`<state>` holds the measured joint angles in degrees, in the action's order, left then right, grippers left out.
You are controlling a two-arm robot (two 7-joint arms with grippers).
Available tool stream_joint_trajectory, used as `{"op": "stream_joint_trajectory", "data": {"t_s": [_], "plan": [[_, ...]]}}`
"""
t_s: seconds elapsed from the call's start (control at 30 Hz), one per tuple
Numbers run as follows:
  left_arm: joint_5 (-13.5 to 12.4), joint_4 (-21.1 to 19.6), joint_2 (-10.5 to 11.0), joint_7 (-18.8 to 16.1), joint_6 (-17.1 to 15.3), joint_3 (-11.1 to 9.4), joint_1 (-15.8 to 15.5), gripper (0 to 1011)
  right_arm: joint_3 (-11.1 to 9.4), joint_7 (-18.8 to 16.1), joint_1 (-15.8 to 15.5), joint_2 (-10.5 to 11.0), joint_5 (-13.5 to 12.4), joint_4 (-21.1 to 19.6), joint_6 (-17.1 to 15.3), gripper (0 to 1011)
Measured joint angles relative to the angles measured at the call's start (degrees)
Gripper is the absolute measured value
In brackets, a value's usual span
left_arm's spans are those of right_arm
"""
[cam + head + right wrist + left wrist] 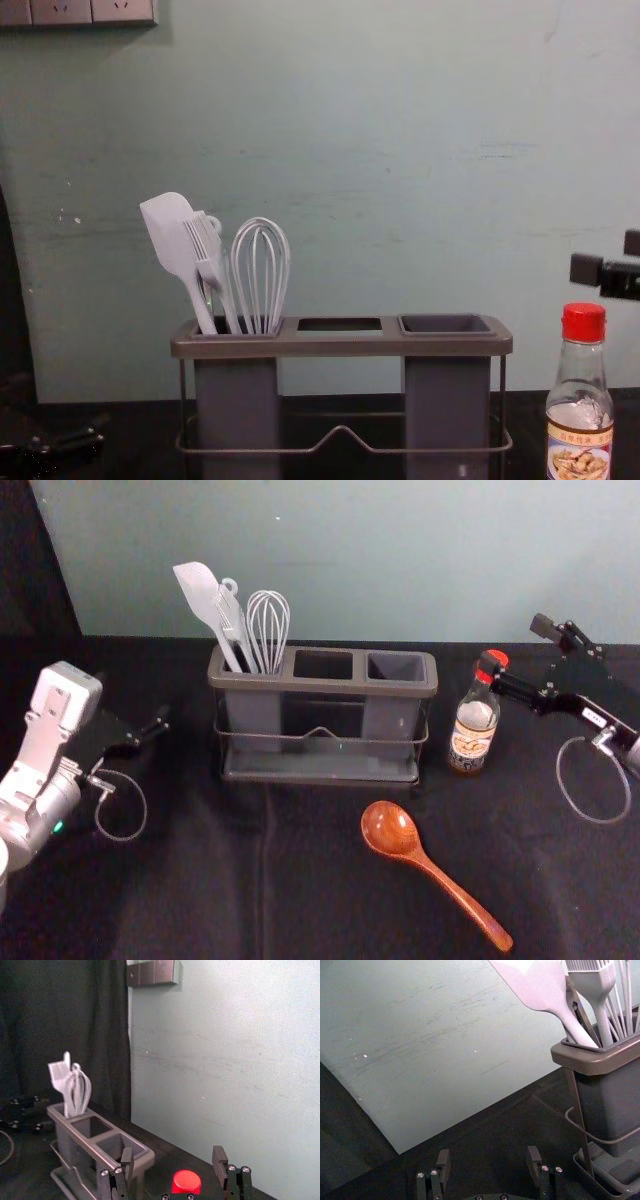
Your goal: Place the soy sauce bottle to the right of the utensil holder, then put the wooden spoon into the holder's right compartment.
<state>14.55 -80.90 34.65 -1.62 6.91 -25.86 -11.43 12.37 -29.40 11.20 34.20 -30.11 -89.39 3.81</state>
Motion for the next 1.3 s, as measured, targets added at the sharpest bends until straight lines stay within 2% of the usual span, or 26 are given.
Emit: {"op": "stream_joint_trajectory", "data": {"t_s": [0.1, 0.2, 0.3, 0.33, 0.43, 0.5, 0.63, 0.67, 0.7, 0.73, 0.8, 0.83, 0.87, 0.9, 1.0, 1.2, 1.3], "plan": [[0.0, 0.0, 0.0, 0.0, 0.0, 0.0, 0.0, 1005, -0.7, 0.3, -1.9, 1.3, -0.3, -4.2, -1.3, 1002], [0.0, 0.0, 0.0, 0.0, 0.0, 0.0, 0.0, 1005, -1.0, 0.3, -3.0, 2.1, -0.9, -6.5, -2.4, 1003], [0.0, 0.0, 0.0, 0.0, 0.0, 0.0, 0.0, 1005, -1.1, 1.0, -4.8, 3.5, -1.6, -10.6, -5.7, 1003], [0.0, 0.0, 0.0, 0.0, 0.0, 0.0, 0.0, 1005, -1.1, 1.0, -4.8, 3.5, -1.6, -10.6, -5.7, 1003], [0.0, 0.0, 0.0, 0.0, 0.0, 0.0, 0.0, 1005, -0.1, 3.1, -5.9, 5.0, -0.9, -14.3, -10.5, 1003], [0.0, 0.0, 0.0, 0.0, 0.0, 0.0, 0.0, 1005, 1.6, 5.3, -6.4, 6.4, 0.0, -17.8, -17.2, 1003], [0.0, 0.0, 0.0, 0.0, 0.0, 0.0, 0.0, 1005, 3.6, 7.9, -6.4, 6.9, 0.3, -20.7, -24.9, 1003], [0.0, 0.0, 0.0, 0.0, 0.0, 0.0, 0.0, 1005, 4.6, 9.1, -6.3, 6.9, 0.3, -21.6, -28.7, 1003], [0.0, 0.0, 0.0, 0.0, 0.0, 0.0, 0.0, 1005, 5.1, 9.6, -6.1, 6.7, 0.2, -21.9, -30.3, 1003], [0.0, 0.0, 0.0, 0.0, 0.0, 0.0, 0.0, 1005, 6.0, 10.4, -5.7, 6.4, 0.0, -22.2, -33.4, 1003], [0.0, 0.0, 0.0, 0.0, 0.0, 0.0, 0.0, 1005, 6.7, 11.0, -5.2, 6.1, -0.2, -22.3, -35.8, 1002], [0.0, 0.0, 0.0, 0.0, 0.0, 0.0, 0.0, 1005, 7.6, 11.6, -4.7, 5.6, -0.5, -22.3, -38.2, 1002], [0.0, 0.0, 0.0, 0.0, 0.0, 0.0, 0.0, 1005, 7.6, 11.6, -4.7, 5.6, -0.5, -22.3, -38.2, 1003], [0.0, 0.0, 0.0, 0.0, 0.0, 0.0, 0.0, 1005, 8.3, 12.1, -4.2, 5.1, -0.7, -22.1, -40.3, 1003], [0.0, 0.0, 0.0, 0.0, 0.0, 0.0, 0.0, 1005, 9.6, 13.2, -3.2, 4.0, -0.9, -21.4, -43.7, 1003], [0.0, 0.0, 0.0, 0.0, 0.0, 0.0, 0.0, 1005, 12.4, 13.9, -0.8, 2.4, 0.6, -19.4, -47.0, 1002], [0.0, 0.0, 0.0, 0.0, 0.0, 0.0, 0.0, 1005, 13.5, 13.7, 0.0, 1.8, 1.4, -18.4, -47.6, 1003]]}}
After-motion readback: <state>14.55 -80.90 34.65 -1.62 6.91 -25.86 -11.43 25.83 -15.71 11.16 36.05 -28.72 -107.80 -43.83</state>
